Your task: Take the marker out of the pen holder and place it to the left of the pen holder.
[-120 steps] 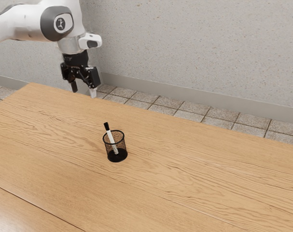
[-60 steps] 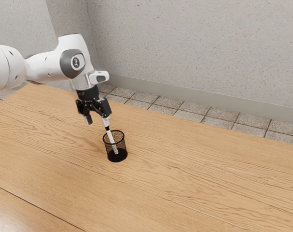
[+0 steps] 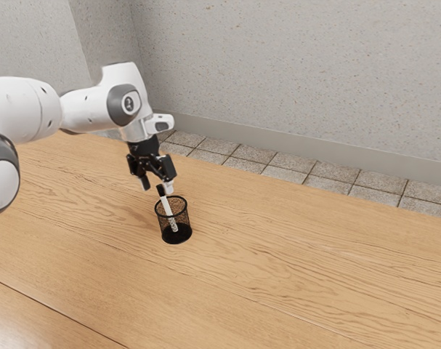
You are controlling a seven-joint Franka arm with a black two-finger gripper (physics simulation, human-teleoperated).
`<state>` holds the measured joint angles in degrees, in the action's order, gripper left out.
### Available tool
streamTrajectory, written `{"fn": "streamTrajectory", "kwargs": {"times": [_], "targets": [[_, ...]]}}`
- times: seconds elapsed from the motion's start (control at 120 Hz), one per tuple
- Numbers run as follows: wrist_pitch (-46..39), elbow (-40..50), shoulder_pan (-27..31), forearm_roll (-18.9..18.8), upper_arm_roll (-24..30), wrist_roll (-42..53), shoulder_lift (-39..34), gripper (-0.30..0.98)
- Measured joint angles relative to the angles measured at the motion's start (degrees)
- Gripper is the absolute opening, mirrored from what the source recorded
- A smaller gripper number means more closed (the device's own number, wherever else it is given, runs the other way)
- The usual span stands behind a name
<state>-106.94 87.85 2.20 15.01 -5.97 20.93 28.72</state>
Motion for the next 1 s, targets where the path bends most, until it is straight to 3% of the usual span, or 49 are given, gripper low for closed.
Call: {"fn": "streamTrajectory", "kwargs": {"times": [0.2,0.383,0.542,0.7,0.783,0.892,1.0], "targets": [[-0.10,-0.42,0.00,1.10,0.04,1.03,1.41,0.67],[-0.09,-1.43,0.00,1.67,0.26,1.73,1.47,0.22],[0.08,-1.43,0.00,1.87,0.26,2.21,1.43,0.02],[0.68,-1.57,-0.05,1.48,0.27,2.42,0.65,-0.04],[3.17,-1.93,-0.09,0.42,0.15,2.41,-4.26,-0.06],[8.51,-3.67,-0.09,-2.63,-0.50,2.36,-11.74,-0.07],[16.15,-9.91,0.03,-7.68,-1.13,2.36,-12.41,-0.08]]}}
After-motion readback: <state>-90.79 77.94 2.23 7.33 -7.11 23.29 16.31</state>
